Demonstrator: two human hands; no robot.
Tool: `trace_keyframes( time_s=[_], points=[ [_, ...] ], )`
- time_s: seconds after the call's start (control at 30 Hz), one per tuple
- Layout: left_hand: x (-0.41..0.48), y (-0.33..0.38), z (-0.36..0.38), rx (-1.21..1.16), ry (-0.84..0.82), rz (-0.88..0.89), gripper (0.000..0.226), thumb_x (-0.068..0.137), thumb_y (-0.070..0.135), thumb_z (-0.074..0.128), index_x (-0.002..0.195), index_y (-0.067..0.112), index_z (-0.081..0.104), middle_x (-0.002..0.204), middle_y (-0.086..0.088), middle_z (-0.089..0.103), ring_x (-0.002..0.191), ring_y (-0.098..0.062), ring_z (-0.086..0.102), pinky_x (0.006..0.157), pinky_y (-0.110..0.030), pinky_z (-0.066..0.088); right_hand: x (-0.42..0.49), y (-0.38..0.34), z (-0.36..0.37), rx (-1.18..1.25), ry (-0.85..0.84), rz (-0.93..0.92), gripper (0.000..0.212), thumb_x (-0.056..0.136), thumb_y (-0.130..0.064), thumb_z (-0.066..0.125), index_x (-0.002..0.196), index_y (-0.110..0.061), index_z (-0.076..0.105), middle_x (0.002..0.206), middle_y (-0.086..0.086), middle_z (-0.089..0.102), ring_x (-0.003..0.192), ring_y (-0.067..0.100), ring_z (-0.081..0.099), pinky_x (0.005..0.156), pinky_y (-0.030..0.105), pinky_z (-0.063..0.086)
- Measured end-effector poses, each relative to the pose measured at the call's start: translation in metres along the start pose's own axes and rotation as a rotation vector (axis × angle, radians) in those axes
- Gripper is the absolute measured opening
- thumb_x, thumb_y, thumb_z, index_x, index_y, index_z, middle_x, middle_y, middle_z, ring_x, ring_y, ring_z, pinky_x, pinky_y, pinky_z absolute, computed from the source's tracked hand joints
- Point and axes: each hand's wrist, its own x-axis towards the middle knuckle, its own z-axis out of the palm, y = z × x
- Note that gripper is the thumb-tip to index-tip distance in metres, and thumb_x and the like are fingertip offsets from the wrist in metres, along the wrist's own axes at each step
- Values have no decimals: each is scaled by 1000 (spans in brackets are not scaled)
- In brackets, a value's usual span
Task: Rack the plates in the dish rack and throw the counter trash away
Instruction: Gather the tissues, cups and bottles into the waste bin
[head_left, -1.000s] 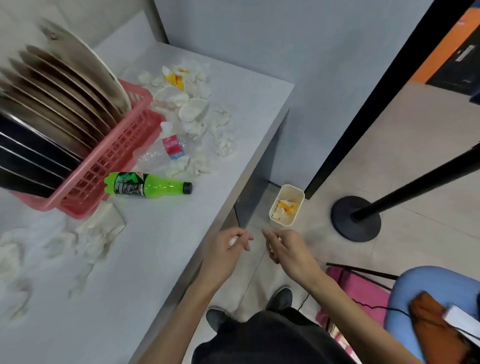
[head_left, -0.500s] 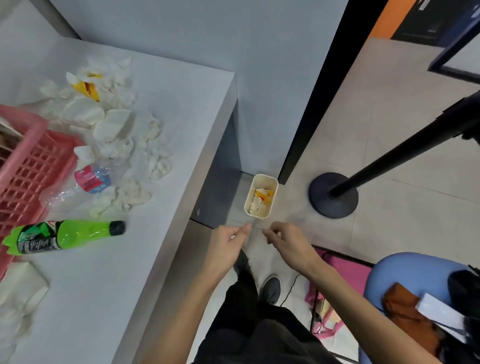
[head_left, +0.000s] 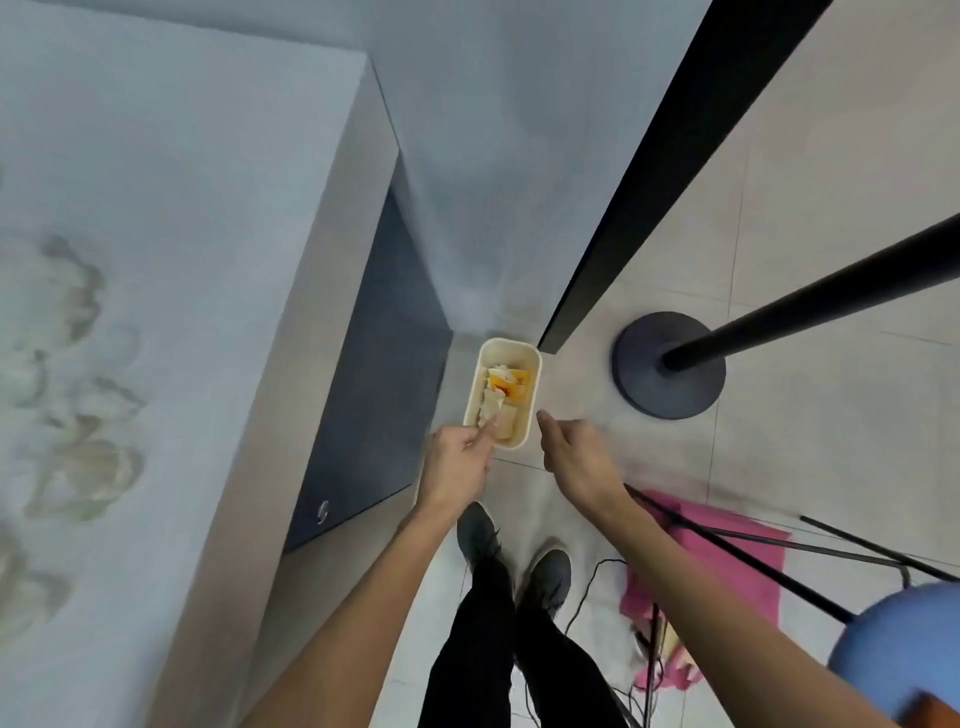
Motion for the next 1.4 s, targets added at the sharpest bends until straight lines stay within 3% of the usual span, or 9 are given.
trace_keyframes(
  time_s=[0.13,0.23,0.33,0.43,0.53,0.87,1.07,1.2,1.4],
  points=[
    [65,-47,38,22,14,-47,56,97,39,60,47,15,49,40,10,39,42,-5,36,47,-20,31,62,42,20,16,-12,34,53,103,-40,38,59,-10,46,60,5,49,53,17,42,55,31,35],
    [115,-86,66,70,10,-65,45,97,37,62,75,-2,66,61,-10,51,55,-15,49,47,-14,31,107,83,38,-6,-49,28,42,100,-26,41,60,-15,45,63,2,50,62,20,44,60,33,34],
    [167,-124,89,151,-75,-52,21,97,30,61,87,13,67,90,-9,64,84,-23,60,57,-14,36,150,123,56,-23,-109,24,33,97,-16,39,66,-18,50,69,-2,52,71,21,47,62,32,36],
    [210,-155,103,238,-95,-35,7,95,19,59,89,22,60,99,-2,61,88,-21,57,51,-7,32,186,154,71,-116,-185,7,21,95,-12,41,84,-13,59,88,4,59,82,22,51,65,29,38],
    [244,-185,114,310,-77,-13,13,93,12,57,93,24,60,103,-3,59,90,-20,53,54,-13,33,216,178,83,-232,-219,-4,22,93,-5,40,97,-9,61,99,10,56,87,24,50,70,26,35],
    [294,-247,137,653,-211,148,46,93,10,60,136,14,48,139,-5,44,122,-25,50,99,-39,46,285,207,117,-456,-262,-132,22,94,-15,51,114,-12,58,118,9,50,102,26,51,84,29,43],
    [284,-262,136,429,-128,169,45,91,3,58,135,12,54,135,-5,53,121,-24,54,102,-39,47,306,206,127,-516,-238,-204,33,90,-6,49,122,-13,54,124,13,45,111,33,49,93,38,44],
    [276,-270,133,321,-62,147,40,90,0,59,129,12,58,129,-3,58,112,-18,57,92,-32,52,316,207,137,-582,-214,-256,39,91,-6,51,129,-15,49,130,13,42,114,32,45,94,40,44],
    [267,-274,131,256,24,176,36,87,-5,56,120,9,61,120,0,62,104,-12,57,78,-18,45,322,207,141,-643,-210,-231,59,90,-8,55,145,-15,37,141,14,36,128,35,34,100,42,38]
  ],
)
